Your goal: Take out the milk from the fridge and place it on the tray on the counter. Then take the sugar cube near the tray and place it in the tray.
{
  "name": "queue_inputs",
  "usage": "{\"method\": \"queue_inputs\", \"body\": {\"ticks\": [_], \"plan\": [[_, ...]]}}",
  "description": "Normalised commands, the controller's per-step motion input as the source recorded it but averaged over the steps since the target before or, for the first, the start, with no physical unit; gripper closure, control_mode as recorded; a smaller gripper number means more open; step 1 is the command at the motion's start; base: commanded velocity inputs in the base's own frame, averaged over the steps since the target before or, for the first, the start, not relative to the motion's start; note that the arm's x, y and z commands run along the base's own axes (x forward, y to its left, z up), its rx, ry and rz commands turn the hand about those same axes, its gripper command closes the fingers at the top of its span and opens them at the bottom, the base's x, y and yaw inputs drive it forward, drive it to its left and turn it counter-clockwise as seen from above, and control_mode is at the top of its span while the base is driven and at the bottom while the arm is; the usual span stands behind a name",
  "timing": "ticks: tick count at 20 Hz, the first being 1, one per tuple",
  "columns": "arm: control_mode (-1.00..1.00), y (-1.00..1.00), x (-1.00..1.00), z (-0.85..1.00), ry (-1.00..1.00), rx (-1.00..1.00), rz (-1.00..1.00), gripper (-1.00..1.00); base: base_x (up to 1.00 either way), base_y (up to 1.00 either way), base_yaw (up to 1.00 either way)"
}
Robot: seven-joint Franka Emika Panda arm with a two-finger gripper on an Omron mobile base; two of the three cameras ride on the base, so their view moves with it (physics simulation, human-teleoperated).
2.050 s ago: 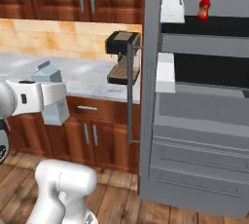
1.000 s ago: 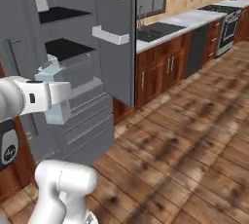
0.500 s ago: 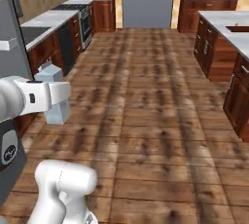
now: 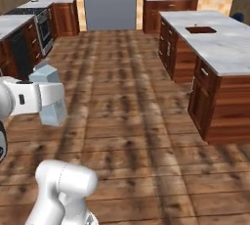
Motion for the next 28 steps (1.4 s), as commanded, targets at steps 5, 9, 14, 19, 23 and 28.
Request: {"method": "queue_inputs", "body": {"ticks": [5, 9, 14, 19, 23, 28], "plan": [[1.00, 0.00, 0.00, 0.00, 0.00, 0.00, 0.00, 1.00, 1.00, -0.63, -0.13], [1.00, 0.00, 0.00, 0.00, 0.00, 0.00, 0.00, 1.00, 1.00, -0.16, -0.22], [1.00, 0.00, 0.00, 0.00, 0.00, 0.00, 0.00, 1.00, 1.00, 0.12, -0.23], [1.00, 0.00, 0.00, 0.00, 0.00, 0.00, 0.00, 1.00, 1.00, 0.20, -0.23], [1.00, 0.00, 0.00, 0.00, 0.00, 0.00, 0.00, 1.00, 1.00, 0.36, -0.31], [1.00, 0.00, 0.00, 0.00, 0.00, 0.00, 0.00, 1.00, 1.00, 0.80, -0.52]]}}
